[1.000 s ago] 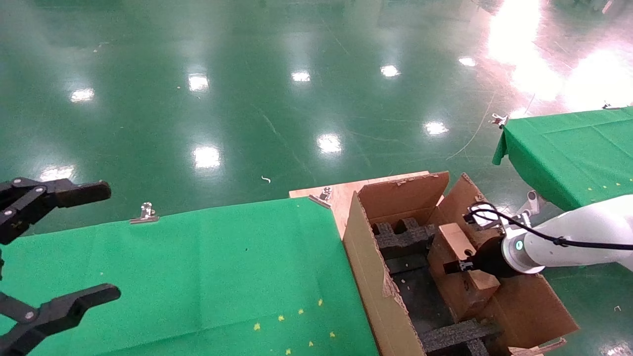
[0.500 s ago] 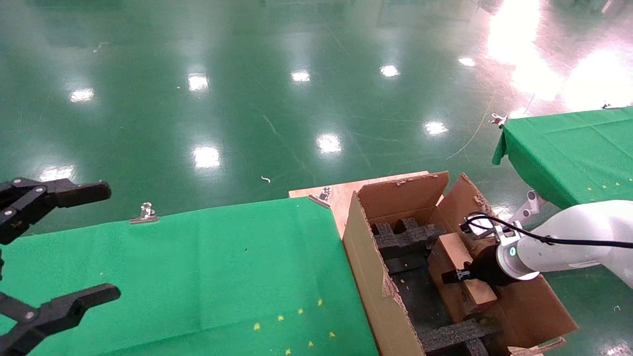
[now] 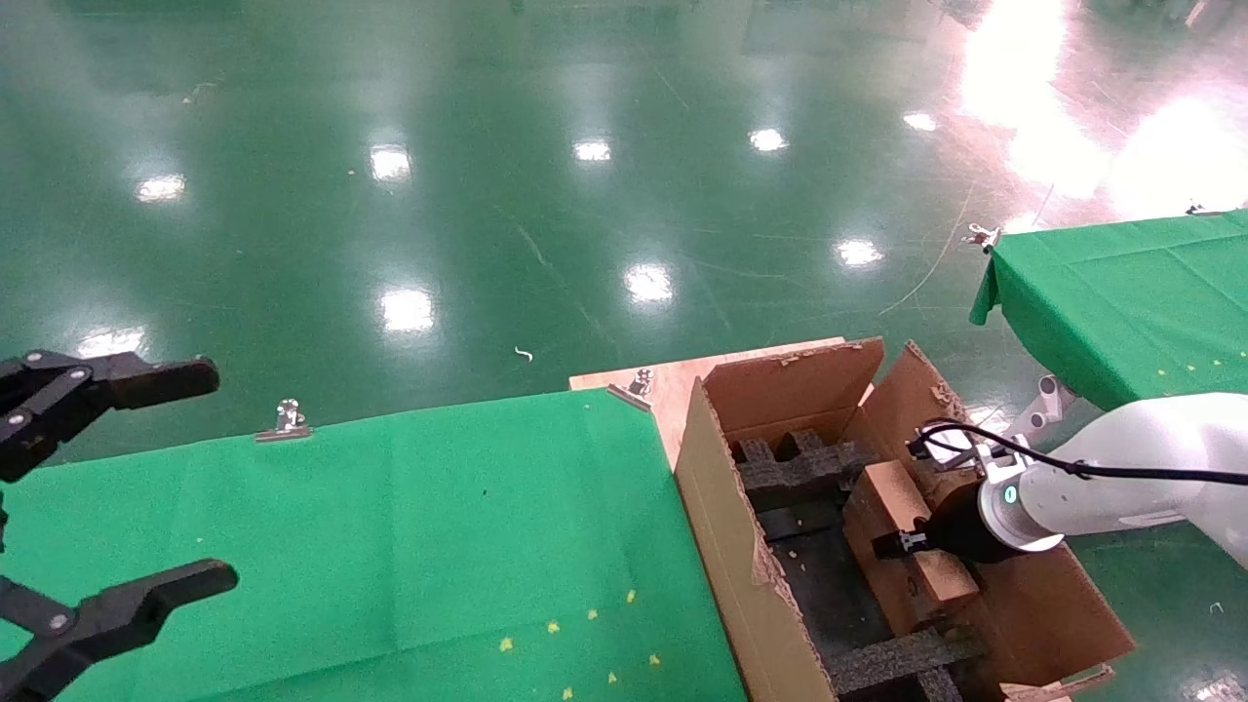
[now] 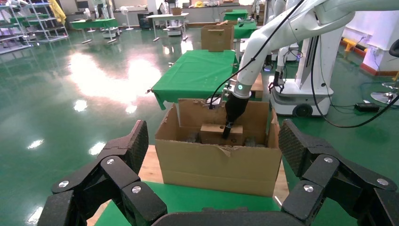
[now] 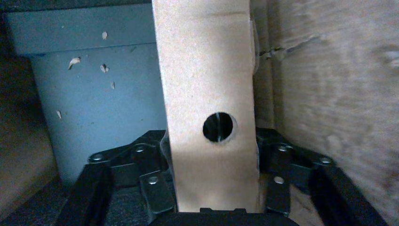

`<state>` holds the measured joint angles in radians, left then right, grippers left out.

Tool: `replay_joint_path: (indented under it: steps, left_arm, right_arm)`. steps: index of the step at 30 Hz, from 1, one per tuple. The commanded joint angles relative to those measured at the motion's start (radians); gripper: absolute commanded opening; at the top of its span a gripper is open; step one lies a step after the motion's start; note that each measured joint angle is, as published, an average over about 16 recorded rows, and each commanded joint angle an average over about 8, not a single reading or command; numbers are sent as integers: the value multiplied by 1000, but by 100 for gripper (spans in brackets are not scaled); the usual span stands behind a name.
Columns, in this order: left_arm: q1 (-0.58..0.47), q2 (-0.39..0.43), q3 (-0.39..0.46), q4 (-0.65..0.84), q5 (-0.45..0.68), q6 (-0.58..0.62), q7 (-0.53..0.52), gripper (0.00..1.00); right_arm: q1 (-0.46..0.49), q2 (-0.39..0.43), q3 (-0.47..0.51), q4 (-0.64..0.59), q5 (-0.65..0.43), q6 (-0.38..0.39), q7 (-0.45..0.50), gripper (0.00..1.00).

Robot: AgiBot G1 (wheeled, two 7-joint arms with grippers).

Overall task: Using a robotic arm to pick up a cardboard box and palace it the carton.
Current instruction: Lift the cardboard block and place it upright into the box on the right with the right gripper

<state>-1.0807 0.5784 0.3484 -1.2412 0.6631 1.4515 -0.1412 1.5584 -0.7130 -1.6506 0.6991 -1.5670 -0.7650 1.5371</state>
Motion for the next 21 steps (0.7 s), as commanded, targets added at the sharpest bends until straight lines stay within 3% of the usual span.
replay_joint_path:
  steps: [1, 21]
  left_arm:
    - [0, 0, 0, 0, 0, 0, 0, 100]
    - [0, 0, 0, 0, 0, 0, 0, 100]
  right_arm:
    - [4, 0, 1, -1, -2, 1, 0, 100]
    - [129, 28, 26, 47, -50, 33, 39, 100]
